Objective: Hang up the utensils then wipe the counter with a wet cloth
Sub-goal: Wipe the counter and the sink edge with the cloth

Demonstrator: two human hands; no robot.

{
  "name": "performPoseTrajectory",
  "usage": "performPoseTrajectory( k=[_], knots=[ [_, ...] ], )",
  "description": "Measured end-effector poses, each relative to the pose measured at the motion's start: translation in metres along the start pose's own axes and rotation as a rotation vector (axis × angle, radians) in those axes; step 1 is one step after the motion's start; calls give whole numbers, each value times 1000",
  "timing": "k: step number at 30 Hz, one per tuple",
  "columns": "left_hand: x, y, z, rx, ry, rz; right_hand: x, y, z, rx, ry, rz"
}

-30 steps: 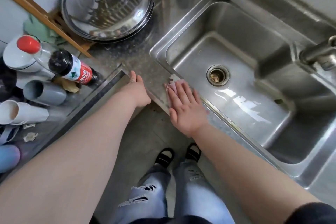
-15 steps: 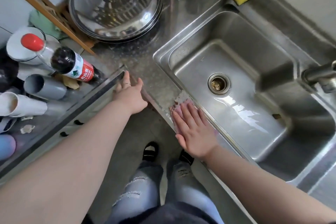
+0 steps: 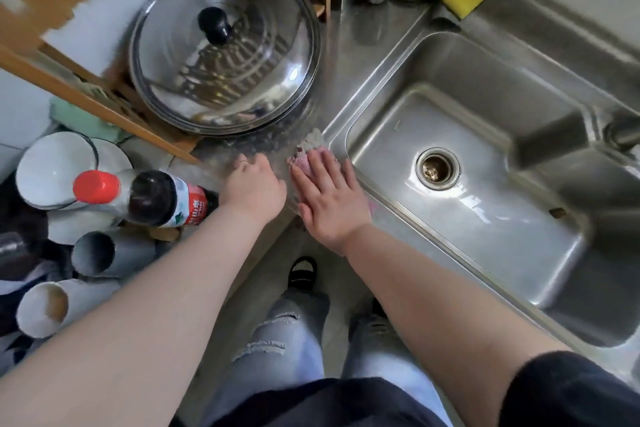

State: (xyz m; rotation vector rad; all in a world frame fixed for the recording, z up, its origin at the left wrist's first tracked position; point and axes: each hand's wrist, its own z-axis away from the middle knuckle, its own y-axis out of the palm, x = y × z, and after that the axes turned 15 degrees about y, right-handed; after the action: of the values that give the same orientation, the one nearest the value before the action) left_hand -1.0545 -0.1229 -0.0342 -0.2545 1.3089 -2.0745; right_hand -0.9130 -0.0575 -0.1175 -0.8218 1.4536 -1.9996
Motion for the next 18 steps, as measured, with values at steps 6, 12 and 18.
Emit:
performPoseTrajectory(
  k=[6, 12, 18],
  knots=[
    [-24, -31, -24, 296, -1, -174, 39, -11, -56, 59, 89, 9],
    [-23, -10, -48, 478, 59, -321, 48, -12, -62, 52, 222, -59],
    [-36, -22, -41, 571, 56, -375, 25, -8, -12, 39, 461, -168]
  ],
)
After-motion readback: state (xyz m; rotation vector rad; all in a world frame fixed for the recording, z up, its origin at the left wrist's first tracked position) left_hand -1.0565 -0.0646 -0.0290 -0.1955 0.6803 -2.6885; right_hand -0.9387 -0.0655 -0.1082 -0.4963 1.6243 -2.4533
